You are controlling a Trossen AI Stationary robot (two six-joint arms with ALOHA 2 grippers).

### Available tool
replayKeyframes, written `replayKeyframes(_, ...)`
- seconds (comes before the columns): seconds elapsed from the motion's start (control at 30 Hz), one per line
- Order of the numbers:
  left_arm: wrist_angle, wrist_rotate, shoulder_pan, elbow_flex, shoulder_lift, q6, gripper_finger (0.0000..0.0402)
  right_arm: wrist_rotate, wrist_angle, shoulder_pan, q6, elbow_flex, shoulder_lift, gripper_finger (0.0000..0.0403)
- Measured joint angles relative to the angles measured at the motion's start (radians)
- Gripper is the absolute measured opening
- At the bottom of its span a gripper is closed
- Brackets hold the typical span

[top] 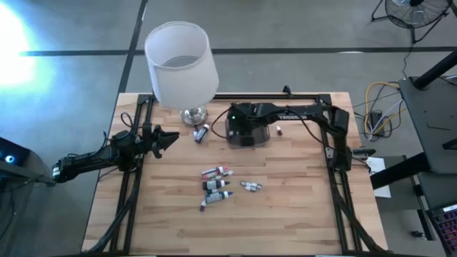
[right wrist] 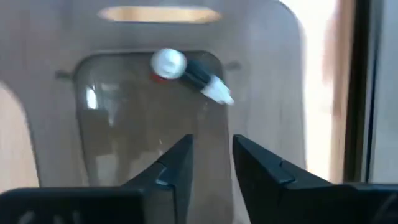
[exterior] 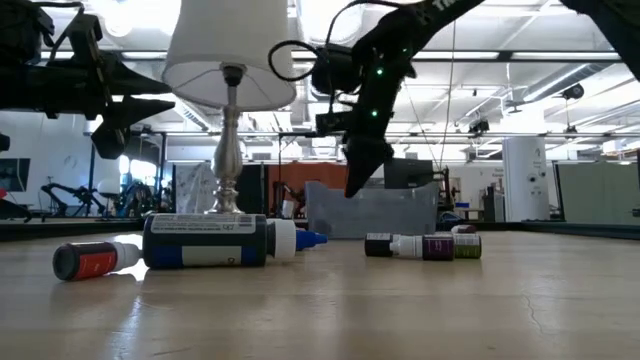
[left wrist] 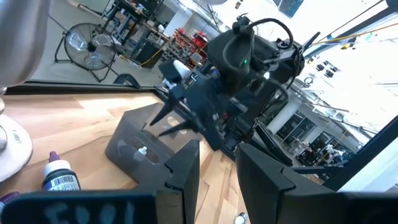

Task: Pick & Place food coloring
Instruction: Adjust the bin on the table

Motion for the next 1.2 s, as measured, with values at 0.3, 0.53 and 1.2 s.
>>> replayKeyframes(0.3,0.000,0.000,0.000,0.000,0.000,0.000,0.0085,0.021,-0.022,-0.017,-0.333,0.136,0.111,0.0176)
replayKeyframes(0.53,0.000,0.000,0.000,0.000,0.000,0.000,0.0085,-0.104,-0.139,-0.060,-0.358,0.253,0.171,0.0172)
replayKeyframes(1.2,0.000,0.000,0.000,0.000,0.000,0.000,0.0085,-0.131,-0.164,-0.028,-0.327,0.241,0.192,0.0160)
